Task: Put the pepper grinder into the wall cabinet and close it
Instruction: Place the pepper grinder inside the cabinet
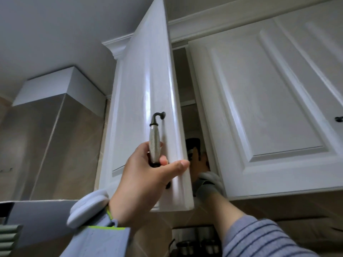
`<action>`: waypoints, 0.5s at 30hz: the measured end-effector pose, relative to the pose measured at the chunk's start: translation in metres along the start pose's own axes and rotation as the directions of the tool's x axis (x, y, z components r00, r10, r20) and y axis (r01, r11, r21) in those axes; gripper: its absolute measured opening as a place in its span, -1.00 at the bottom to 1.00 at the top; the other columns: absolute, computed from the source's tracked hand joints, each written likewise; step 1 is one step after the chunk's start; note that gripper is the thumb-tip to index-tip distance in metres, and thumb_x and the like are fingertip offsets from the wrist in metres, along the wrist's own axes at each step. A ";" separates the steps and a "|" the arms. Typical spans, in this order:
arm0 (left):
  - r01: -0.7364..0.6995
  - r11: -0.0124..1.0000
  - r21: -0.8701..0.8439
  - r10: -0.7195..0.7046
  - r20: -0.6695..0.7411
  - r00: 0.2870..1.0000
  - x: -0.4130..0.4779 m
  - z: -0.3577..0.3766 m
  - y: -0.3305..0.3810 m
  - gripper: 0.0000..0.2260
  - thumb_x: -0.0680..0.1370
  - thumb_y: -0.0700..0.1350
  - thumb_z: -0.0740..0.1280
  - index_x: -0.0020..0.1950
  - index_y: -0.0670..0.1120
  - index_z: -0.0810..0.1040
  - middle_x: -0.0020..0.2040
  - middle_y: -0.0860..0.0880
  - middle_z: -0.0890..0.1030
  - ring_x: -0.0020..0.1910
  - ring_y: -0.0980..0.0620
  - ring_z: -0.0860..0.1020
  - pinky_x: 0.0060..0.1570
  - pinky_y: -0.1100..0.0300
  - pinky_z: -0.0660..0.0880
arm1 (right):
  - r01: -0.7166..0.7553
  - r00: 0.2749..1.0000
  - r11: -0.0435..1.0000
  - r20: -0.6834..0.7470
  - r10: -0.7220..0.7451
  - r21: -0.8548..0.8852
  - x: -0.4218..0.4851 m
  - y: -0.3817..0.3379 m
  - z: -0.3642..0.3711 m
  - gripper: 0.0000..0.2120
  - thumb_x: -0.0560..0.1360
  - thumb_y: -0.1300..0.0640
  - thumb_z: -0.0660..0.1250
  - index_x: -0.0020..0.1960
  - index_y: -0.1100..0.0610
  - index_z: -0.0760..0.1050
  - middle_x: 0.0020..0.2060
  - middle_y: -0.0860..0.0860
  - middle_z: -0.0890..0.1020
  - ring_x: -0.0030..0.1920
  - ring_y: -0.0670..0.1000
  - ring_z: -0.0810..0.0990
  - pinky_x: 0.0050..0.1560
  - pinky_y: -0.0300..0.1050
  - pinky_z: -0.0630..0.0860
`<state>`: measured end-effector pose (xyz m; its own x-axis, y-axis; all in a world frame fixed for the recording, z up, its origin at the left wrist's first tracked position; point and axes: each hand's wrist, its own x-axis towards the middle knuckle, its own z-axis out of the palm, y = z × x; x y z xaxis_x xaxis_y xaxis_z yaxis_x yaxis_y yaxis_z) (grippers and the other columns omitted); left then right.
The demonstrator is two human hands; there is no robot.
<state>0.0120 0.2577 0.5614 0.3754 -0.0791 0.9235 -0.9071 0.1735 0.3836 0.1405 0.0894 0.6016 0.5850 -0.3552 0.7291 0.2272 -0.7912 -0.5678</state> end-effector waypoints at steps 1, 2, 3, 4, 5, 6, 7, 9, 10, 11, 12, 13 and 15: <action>0.007 1.000 -0.003 -0.007 0.005 1.000 0.000 0.001 0.000 -0.62 0.22 -0.07 0.54 -0.03 -0.03 0.53 -0.39 0.05 0.41 -0.39 0.07 0.41 -0.41 0.29 0.44 | 0.015 1.000 0.999 0.000 -0.015 -0.036 -0.003 0.003 0.000 -0.31 0.53 0.16 0.13 0.50 -0.04 -0.21 0.55 0.12 -0.13 0.51 0.23 0.07 0.45 0.15 0.16; 0.017 1.000 -0.001 -0.017 0.005 1.000 0.000 0.001 0.001 -0.63 0.23 -0.07 0.54 -0.03 -0.03 0.53 -0.40 0.07 0.41 -0.39 0.08 0.41 -0.41 0.29 0.44 | 0.022 1.000 0.999 0.002 -0.022 -0.042 -0.007 0.004 0.001 -0.31 0.53 0.17 0.12 0.50 -0.06 -0.22 0.55 0.11 -0.14 0.51 0.23 0.08 0.44 0.16 0.18; 0.022 1.000 0.003 -0.022 -0.001 1.000 -0.001 0.000 0.001 -0.64 0.24 -0.07 0.53 -0.03 -0.02 0.53 -0.41 0.08 0.41 -0.39 0.08 0.41 -0.41 0.28 0.45 | 0.026 1.000 0.999 0.010 -0.026 -0.036 -0.010 0.004 0.002 -0.30 0.53 0.20 0.11 0.50 -0.09 -0.22 0.55 0.10 -0.15 0.50 0.23 0.09 0.44 0.16 0.19; 0.023 1.000 0.009 -0.023 -0.007 1.000 -0.002 -0.001 0.003 -0.65 0.25 -0.07 0.53 -0.02 -0.01 0.53 -0.42 0.09 0.40 -0.40 0.08 0.41 -0.39 0.27 0.46 | 0.024 1.000 0.999 0.013 -0.024 -0.027 -0.013 0.005 0.003 -0.28 0.52 0.23 0.12 0.49 -0.11 -0.21 0.55 0.08 -0.15 0.50 0.22 0.10 0.44 0.16 0.19; 0.024 1.000 0.015 -0.024 -0.010 1.000 -0.002 0.000 0.004 -0.65 0.26 -0.07 0.53 -0.02 0.00 0.52 -0.42 0.09 0.40 -0.39 0.08 0.41 -0.38 0.25 0.46 | 0.021 1.000 0.999 0.013 -0.020 -0.033 -0.015 0.006 0.004 -0.26 0.51 0.25 0.15 0.49 -0.12 -0.21 0.55 0.08 -0.15 0.49 0.23 0.12 0.43 0.16 0.21; 0.028 0.999 0.024 -0.027 -0.016 1.000 -0.002 -0.001 0.005 -0.65 0.26 -0.07 0.53 -0.01 0.02 0.52 -0.42 0.08 0.40 -0.38 0.07 0.41 -0.36 0.23 0.46 | 0.027 1.000 0.998 0.015 -0.026 -0.051 -0.017 0.006 0.006 -0.23 0.49 0.26 0.18 0.49 -0.12 -0.20 0.55 0.08 -0.14 0.48 0.23 0.14 0.42 0.15 0.23; 0.032 0.999 0.031 -0.031 -0.020 0.999 -0.002 -0.001 0.006 -0.65 0.27 -0.07 0.53 -0.01 0.02 0.51 -0.41 0.08 0.40 -0.38 0.07 0.42 -0.34 0.22 0.47 | 0.036 0.999 0.997 0.014 -0.035 -0.069 -0.018 0.007 0.007 -0.21 0.47 0.25 0.21 0.49 -0.12 -0.18 0.54 0.08 -0.12 0.47 0.23 0.18 0.40 0.13 0.26; 0.042 0.998 0.037 -0.041 -0.028 0.999 -0.002 -0.002 0.007 -0.65 0.27 -0.06 0.52 -0.01 0.04 0.50 -0.40 0.06 0.41 -0.36 0.06 0.42 -0.32 0.20 0.47 | 0.026 1.000 0.996 0.009 -0.025 -0.081 -0.018 0.008 0.008 -0.23 0.46 0.19 0.23 0.48 -0.15 -0.14 0.53 0.05 -0.01 0.41 0.21 0.28 0.34 0.14 0.34; 0.044 0.998 0.036 -0.043 -0.032 0.999 -0.001 -0.002 0.007 -0.65 0.27 -0.06 0.52 -0.01 0.04 0.50 -0.39 0.05 0.41 -0.36 0.06 0.42 -0.33 0.21 0.47 | 0.002 1.000 0.997 0.021 0.000 -0.078 -0.020 0.008 0.008 -0.24 0.45 0.16 0.23 0.47 -0.17 -0.14 0.51 0.04 0.05 0.38 0.19 0.32 0.30 0.14 0.37; 0.047 0.998 0.033 -0.046 -0.033 0.998 -0.001 -0.002 0.007 -0.64 0.27 -0.07 0.52 0.00 0.04 0.50 -0.38 0.05 0.41 -0.36 0.06 0.41 -0.35 0.23 0.47 | -0.025 0.999 0.997 0.033 0.027 -0.068 -0.020 0.009 0.008 -0.25 0.45 0.11 0.22 0.47 -0.19 -0.14 0.49 0.03 0.11 0.36 0.18 0.35 0.28 0.13 0.38; 0.050 0.998 0.031 -0.049 -0.033 0.998 -0.002 -0.003 0.008 -0.63 0.27 -0.07 0.52 0.02 0.03 0.50 -0.38 0.04 0.40 -0.37 0.07 0.41 -0.37 0.26 0.46 | -0.043 0.998 0.997 0.039 0.046 -0.066 -0.022 0.009 0.009 -0.27 0.46 0.07 0.21 0.47 -0.20 -0.14 0.48 0.03 0.15 0.35 0.16 0.36 0.27 0.11 0.38; 0.054 0.998 0.025 -0.053 -0.031 0.998 -0.002 -0.004 0.008 -0.62 0.27 -0.08 0.52 0.03 0.02 0.50 -0.37 0.03 0.40 -0.38 0.08 0.40 -0.39 0.28 0.45 | -0.046 0.997 0.995 0.049 0.051 -0.086 -0.024 0.011 0.009 -0.32 0.49 0.02 0.18 0.46 -0.21 -0.13 0.48 0.03 0.17 0.34 0.14 0.37 0.27 0.10 0.37; 0.058 0.998 0.008 -0.058 -0.030 0.998 -0.002 -0.006 0.008 -0.61 0.27 -0.10 0.52 0.04 0.00 0.50 -0.36 0.03 0.40 -0.39 0.09 0.38 -0.39 0.28 0.43 | -0.058 0.993 0.993 0.094 0.068 -0.105 -0.027 0.011 0.009 -0.43 0.55 -0.05 0.07 0.47 -0.19 -0.13 0.46 0.01 0.22 0.33 0.13 0.37 0.27 0.10 0.33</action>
<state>0.0050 0.2653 0.5623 0.4326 -0.0596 0.8996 -0.8852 0.1611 0.4363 0.1341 0.0942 0.5722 0.6696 -0.3596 0.6499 0.1100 -0.8173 -0.5656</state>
